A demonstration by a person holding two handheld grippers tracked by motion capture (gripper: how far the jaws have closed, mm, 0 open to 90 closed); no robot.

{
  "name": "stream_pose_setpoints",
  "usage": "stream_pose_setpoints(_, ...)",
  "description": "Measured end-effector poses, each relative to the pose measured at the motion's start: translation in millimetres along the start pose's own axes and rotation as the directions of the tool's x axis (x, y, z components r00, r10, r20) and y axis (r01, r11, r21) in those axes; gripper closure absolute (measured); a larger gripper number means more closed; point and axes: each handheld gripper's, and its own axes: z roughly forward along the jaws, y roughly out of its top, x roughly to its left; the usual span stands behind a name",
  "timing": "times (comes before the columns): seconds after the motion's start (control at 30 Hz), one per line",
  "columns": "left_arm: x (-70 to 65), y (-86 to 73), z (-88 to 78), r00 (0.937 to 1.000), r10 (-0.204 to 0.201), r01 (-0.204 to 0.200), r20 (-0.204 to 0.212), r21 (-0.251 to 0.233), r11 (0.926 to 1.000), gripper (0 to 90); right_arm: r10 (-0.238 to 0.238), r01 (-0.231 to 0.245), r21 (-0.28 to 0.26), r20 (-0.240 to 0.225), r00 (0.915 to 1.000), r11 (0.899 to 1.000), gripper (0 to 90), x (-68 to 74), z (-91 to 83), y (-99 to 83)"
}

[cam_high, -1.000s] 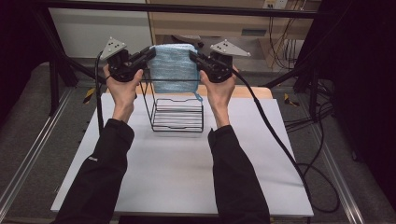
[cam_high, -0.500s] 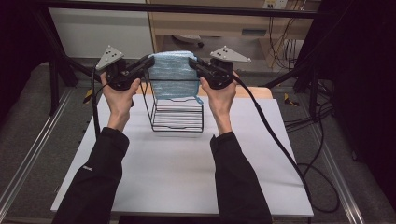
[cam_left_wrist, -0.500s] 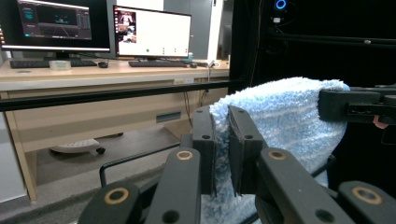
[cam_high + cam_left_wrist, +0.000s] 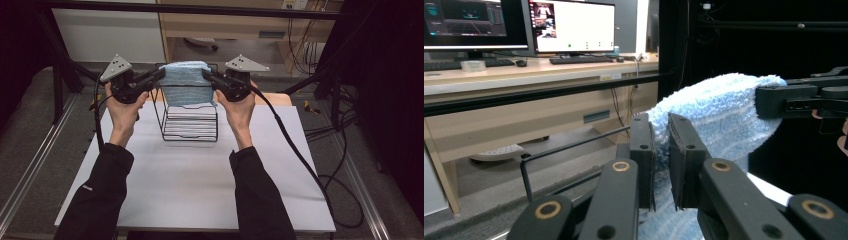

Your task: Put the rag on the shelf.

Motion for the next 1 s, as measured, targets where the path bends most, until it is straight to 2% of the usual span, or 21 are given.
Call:
stream_pose_setpoints(0.23,-2.3,-4.0,-5.7,0.9993,-0.019,0.018,0.033,0.032,0.9993,81.4,-0.012,0.013,0.03,-0.038,0.9992,0.999,80.9,0.5,-6.8,-3.2)
stream_pose_setpoints(0.33,-3.5,-5.9,-7.6,0.9989,-0.03,0.028,0.035,0.048,0.9984,80.9,-0.021,0.023,0.041,-0.052,0.9984,0.999,80.8,0.9,-7.8,-4.3)
stream_pose_setpoints(0.53,-8.8,-9.9,-12.1,0.9995,-0.022,0.02,0.024,0.08,0.9966,80.1,-0.05,0.055,0.066,-0.083,0.9953,0.996,80.4,3.1,-9.5,-6.4)
stream_pose_setpoints(0.67,-11.8,-11.2,-13.5,0.9998,-0.01,0.008,0.02,0.1,0.9949,79.4,-0.044,0.052,0.079,-0.101,0.9939,0.995,80.4,2.2,-11.0,-10.5)
stream_pose_setpoints(0.83,-10.9,-5.6,-15.6,0.9986,-0.045,0.042,0.027,0.118,0.9921,75.3,-0.048,0.057,0.082,-0.111,0.9927,0.995,80.4,0.9,-12.0,-13.6)
stream_pose_setpoints(1.0,-8.1,10.1,-18.6,0.9968,-0.078,0.076,0.016,0.123,0.9896,72.5,-0.056,0.065,0.082,-0.115,0.9918,0.995,80.4,1.0,-12.4,-14.4)
